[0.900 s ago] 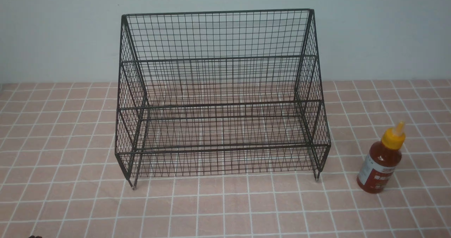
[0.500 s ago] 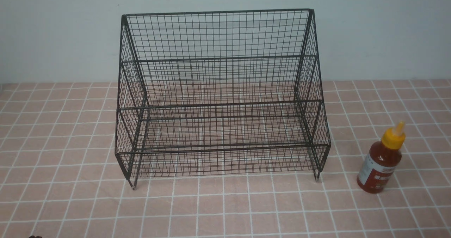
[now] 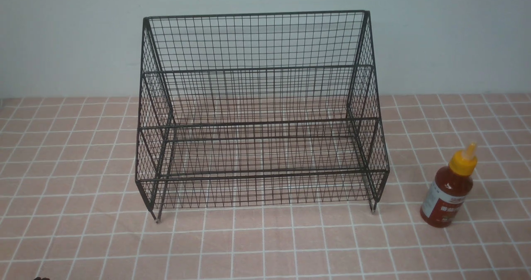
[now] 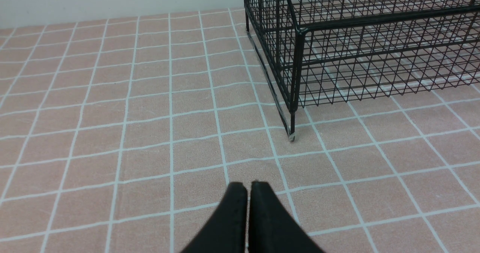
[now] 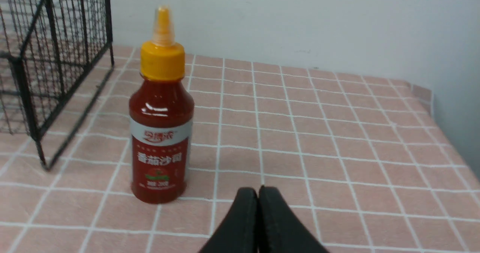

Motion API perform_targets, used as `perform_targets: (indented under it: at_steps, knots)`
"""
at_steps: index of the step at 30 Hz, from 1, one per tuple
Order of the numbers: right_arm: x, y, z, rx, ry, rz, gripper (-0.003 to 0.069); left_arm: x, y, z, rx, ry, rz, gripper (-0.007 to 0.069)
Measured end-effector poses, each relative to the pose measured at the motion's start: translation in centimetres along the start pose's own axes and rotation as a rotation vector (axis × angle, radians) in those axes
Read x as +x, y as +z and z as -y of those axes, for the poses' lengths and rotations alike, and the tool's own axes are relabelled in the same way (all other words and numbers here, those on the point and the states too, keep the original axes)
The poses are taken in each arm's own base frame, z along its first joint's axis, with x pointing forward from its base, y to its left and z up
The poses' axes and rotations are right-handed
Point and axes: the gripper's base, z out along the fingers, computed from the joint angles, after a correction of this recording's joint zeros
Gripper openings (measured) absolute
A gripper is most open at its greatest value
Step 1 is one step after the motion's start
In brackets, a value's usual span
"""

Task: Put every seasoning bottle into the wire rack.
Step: Use the right arm to grab the condiment bottle closest to it

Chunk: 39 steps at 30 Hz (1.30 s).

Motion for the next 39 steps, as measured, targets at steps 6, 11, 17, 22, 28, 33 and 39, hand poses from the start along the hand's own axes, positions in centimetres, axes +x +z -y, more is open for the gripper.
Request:
perform_targets:
  at_steps: [6,11,17,22,28,33,39]
  knots:
    - [0.0,0.0,0.2,0.023,-0.127,-0.006,-0.0015,0.0,0.0,0.0,0.000,0.000,0.000,-0.0007]
    - [-0.3,0.0,0.3,0.033,-0.123,0.038,-0.0015,0.0,0.0,0.0,0.000,0.000,0.000,-0.0007]
    - [-1.8,-0.2,0.5,0.035,0.195,0.214,-0.0015,0.0,0.0,0.0,0.000,0.000,0.000,-0.0007]
    - [-2.6,-0.4,0.7,0.010,0.477,0.317,-0.0015,0.0,0.0,0.0,0.000,0.000,0.000,-0.0007]
    - [-2.7,-0.4,0.7,-0.013,0.613,0.327,-0.0015,0.0,0.0,0.0,0.000,0.000,0.000,-0.0007]
    - [-3.4,-0.7,1.0,-0.029,0.693,0.420,-0.0015,0.0,0.0,0.0,0.000,0.000,0.000,-0.0007]
    - [-7.9,-0.5,1.8,-0.019,0.621,0.429,-0.0015,0.0,0.0,0.0,0.000,0.000,0.000,-0.0007]
